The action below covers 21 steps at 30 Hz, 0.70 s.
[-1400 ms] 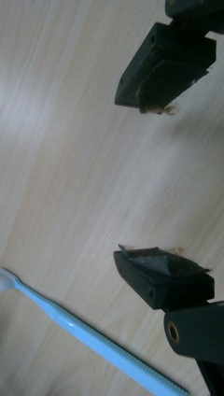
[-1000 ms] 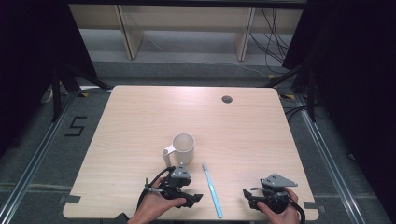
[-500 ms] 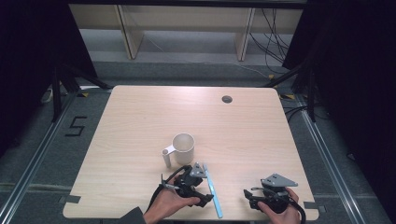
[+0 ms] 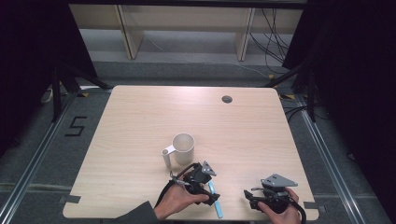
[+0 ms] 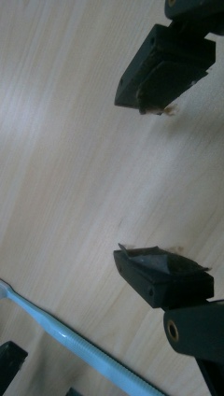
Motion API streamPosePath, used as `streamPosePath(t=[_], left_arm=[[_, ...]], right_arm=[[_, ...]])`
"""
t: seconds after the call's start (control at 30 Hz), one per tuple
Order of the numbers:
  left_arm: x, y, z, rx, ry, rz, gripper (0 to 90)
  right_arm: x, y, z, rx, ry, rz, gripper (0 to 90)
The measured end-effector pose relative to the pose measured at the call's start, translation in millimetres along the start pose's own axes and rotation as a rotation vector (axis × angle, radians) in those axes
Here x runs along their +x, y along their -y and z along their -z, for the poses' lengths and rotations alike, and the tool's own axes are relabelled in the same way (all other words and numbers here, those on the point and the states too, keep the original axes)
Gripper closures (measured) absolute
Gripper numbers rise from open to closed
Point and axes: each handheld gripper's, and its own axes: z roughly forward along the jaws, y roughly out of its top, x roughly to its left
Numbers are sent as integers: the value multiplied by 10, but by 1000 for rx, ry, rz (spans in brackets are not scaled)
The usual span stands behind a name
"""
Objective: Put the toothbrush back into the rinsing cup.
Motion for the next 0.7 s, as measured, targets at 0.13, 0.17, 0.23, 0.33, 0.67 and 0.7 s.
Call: streamPosePath(t=[0.13,0.17,0.23,0.33,0.67,0.7], left_arm=[[-16,-21,-40,9,-8,-10,261],[-16,-25,-54,21,-2,-14,261],[-43,-29,-88,18,-16,-14,257],[-51,-30,-126,24,-26,-21,256],[-64,-21,-183,43,-73,-59,314],[-61,-15,-179,41,-75,-65,336]], right_arm=[[-14,5,-21,-17,-20,30,226],[-14,5,-21,-17,-20,30,226],[22,-2,2,-1,-16,-22,226],[-8,1,-7,-12,-10,15,226],[-15,-4,-1,-17,-6,23,229],[-13,-2,-9,-17,-17,19,229]])
